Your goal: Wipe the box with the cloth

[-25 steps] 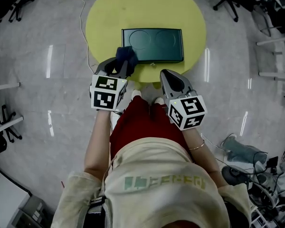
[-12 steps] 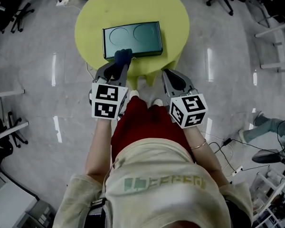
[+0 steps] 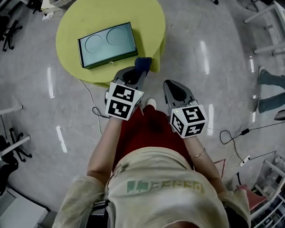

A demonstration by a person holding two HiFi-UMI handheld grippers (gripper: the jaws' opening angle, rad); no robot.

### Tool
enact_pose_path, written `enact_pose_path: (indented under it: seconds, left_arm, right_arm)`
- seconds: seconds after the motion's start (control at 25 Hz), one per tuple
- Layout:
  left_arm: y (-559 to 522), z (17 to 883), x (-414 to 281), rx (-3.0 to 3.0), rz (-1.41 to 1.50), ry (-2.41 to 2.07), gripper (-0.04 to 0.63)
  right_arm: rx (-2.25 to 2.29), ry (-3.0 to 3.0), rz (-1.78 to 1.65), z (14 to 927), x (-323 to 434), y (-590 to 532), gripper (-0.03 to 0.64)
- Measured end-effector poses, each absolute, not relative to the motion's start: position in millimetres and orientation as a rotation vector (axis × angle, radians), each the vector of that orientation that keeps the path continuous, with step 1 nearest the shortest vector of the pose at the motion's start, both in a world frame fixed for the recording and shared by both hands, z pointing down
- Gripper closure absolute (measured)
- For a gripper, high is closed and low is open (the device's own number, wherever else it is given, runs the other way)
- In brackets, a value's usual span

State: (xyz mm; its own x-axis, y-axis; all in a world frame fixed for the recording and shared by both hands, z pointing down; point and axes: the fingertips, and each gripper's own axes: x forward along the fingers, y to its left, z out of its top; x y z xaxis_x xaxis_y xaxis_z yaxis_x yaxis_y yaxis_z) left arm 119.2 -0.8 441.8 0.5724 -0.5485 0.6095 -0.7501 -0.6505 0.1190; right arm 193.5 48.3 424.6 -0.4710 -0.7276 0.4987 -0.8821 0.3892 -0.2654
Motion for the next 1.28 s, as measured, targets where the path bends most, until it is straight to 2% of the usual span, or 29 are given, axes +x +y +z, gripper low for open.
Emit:
enact_pose_path:
  seconds: [0.16, 0.44, 0.88, 1.28]
  left_arm:
    - [-17, 464, 130, 2.416, 0.748, -1.018, 0.534]
    - [-49, 500, 111, 2.294, 0.696, -1.075, 0.534]
    - [-62, 517, -22, 2.138, 0.634, -1.195, 0.534]
    - [-49, 517, -90, 2.046, 0.591, -1.255, 0.534]
  right_arm:
    - [1.403, -2.303, 0.764, 436, 200, 49, 0.578]
    - [1.324, -2.262, 0.794, 459, 190, 32, 0.578]
    - [1.159, -2.284, 0.771, 472, 81, -5, 0.578]
    - [1.057, -2.326, 0.725, 467, 22, -22, 0.578]
